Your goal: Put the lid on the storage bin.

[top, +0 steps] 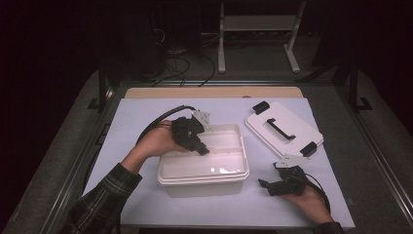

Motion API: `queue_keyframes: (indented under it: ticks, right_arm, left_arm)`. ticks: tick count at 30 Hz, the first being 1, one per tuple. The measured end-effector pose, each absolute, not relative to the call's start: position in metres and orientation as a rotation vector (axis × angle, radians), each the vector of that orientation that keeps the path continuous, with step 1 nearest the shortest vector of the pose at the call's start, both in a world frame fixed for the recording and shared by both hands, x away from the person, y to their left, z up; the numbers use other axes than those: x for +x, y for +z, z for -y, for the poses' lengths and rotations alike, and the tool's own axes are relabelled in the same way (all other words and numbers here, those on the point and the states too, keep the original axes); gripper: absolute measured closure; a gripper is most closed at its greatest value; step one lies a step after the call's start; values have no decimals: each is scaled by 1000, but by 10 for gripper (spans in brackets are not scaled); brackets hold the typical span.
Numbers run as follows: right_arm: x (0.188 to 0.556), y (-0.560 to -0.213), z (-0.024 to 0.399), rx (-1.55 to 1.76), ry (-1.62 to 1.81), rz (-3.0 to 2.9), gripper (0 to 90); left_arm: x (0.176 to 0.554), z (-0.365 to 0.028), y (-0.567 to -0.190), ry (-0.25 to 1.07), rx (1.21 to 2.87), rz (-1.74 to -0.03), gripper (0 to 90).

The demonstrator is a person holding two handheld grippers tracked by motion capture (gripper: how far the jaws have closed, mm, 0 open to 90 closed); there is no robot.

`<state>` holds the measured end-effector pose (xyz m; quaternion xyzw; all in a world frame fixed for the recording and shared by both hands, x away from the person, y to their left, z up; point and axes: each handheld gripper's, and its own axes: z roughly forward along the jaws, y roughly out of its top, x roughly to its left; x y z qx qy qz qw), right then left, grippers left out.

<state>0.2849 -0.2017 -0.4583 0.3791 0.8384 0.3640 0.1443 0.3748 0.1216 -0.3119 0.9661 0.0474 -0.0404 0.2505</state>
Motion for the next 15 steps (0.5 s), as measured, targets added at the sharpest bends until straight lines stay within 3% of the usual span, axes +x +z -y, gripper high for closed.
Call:
queue_keyframes:
  ticks: [5, 15]
  right_arm:
    - [285, -458, 202, 1093, 1049, -2416, 149]
    - [285, -458, 201, 1084, 1031, -2412, 137]
  left_arm:
    - [373, -122, -311, -82, 2631, -126, 870]
    - [365, -143, -292, 1, 2604, -175, 488]
